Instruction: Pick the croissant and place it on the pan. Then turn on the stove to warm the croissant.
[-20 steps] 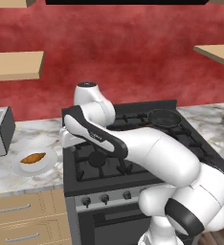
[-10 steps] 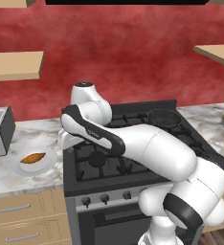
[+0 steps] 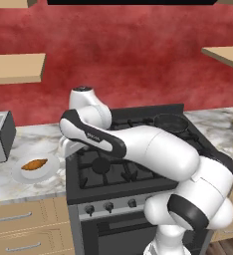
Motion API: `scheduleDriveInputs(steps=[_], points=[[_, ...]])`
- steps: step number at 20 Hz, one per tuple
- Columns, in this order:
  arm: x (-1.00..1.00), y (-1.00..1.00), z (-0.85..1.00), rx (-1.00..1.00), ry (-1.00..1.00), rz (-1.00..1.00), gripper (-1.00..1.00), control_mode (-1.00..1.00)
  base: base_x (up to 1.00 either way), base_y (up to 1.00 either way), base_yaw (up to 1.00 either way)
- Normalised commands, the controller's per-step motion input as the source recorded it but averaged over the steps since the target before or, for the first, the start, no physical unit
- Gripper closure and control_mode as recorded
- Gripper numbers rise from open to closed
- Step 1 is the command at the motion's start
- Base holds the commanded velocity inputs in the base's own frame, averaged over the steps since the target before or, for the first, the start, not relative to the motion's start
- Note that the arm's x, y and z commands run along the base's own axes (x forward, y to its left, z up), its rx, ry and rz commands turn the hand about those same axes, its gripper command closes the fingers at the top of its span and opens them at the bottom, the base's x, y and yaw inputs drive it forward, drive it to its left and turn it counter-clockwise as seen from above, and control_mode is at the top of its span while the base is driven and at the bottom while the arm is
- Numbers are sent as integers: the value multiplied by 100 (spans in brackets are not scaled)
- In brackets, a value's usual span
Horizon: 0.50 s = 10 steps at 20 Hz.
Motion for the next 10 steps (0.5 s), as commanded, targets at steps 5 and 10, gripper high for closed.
scheduleDriveInputs(steps=[5, 10], points=[[8, 18, -7, 0, 0, 15, -100, -100, 0, 0, 0], [7, 21, -8, 0, 0, 14, -100, -100, 0, 0, 0]])
